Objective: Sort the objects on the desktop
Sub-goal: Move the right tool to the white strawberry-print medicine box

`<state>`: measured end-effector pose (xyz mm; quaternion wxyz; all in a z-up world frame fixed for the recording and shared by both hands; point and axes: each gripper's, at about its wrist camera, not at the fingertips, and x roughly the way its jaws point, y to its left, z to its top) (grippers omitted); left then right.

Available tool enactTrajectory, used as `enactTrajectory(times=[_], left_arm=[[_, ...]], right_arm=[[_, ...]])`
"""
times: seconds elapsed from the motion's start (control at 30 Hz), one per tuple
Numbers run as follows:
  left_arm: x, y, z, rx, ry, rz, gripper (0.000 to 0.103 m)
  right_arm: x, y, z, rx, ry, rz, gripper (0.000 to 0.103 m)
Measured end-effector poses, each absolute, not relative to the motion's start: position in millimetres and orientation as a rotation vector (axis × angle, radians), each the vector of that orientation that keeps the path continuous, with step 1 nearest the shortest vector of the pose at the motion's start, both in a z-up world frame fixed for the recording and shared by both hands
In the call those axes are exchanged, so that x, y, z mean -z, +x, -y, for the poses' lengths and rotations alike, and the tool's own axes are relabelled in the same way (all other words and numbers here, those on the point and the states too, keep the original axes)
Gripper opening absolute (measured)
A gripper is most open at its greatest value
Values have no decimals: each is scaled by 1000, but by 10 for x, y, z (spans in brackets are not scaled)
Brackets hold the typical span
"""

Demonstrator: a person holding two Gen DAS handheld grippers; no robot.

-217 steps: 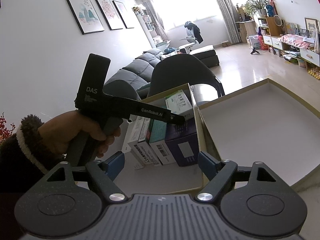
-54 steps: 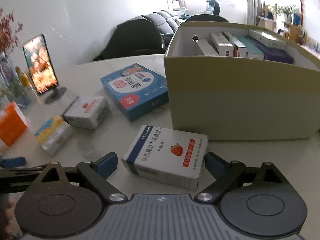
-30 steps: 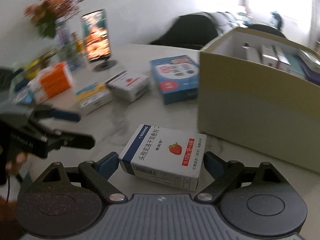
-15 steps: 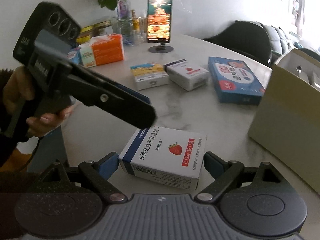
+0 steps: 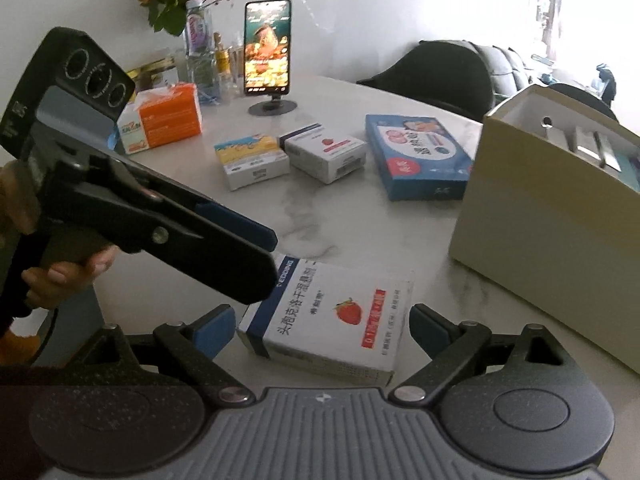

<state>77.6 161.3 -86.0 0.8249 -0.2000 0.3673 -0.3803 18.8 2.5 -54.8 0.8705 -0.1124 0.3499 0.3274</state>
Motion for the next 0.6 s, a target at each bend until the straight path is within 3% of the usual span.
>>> enactTrajectory(times=[0.2,0.47,0.6], left_arm=[[873,837,-1541,831,-419,-793,103],[903,859,-1568,829,-442,-804,103],[900,834,-1556,841,-447,-807,103]], right_arm=[[535,153,67,-625,-199,-787,96],[542,-19,185,-668,-122,-848,85],[548,-60,130,-728,-99,-855,84]])
